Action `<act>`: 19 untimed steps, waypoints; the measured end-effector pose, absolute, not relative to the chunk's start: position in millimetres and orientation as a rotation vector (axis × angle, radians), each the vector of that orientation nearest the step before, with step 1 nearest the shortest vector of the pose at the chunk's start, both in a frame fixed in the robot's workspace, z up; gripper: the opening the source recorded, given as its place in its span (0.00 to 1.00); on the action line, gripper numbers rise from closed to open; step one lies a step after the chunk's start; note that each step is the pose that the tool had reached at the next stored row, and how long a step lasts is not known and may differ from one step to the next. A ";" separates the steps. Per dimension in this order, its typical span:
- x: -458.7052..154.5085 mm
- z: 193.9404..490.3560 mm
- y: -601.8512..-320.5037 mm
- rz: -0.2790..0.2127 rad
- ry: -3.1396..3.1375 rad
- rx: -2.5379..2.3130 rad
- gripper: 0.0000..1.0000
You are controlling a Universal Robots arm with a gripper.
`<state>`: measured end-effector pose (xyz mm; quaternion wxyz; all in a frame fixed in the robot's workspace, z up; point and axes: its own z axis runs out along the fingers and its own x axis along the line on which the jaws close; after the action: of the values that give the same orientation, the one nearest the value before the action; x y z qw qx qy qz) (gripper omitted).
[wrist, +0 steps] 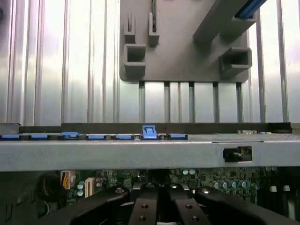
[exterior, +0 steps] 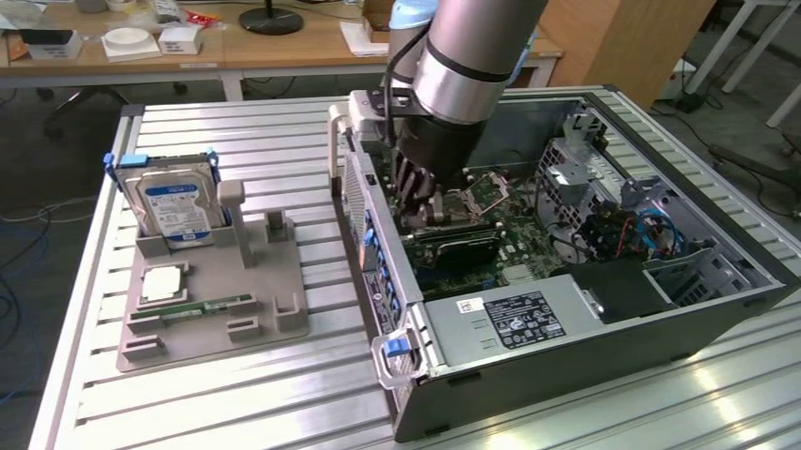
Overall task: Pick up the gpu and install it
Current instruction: 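Press down on the gpu until it lock into place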
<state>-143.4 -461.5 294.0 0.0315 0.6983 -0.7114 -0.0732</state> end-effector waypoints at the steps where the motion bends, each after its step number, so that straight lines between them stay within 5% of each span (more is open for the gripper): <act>1: -142.3 294.0 -461.5 -0.229 -2.190 2.149 0.10; 7: -129.3 294.2 -461.5 -0.253 -2.177 2.135 0.10; 14: -122.0 294.2 -461.5 -0.360 -2.117 2.069 0.10; 19: -119.5 290.4 -461.5 -0.370 -2.111 2.062 0.10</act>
<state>-119.5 -461.5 290.4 0.0836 0.6909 -0.7073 -0.1241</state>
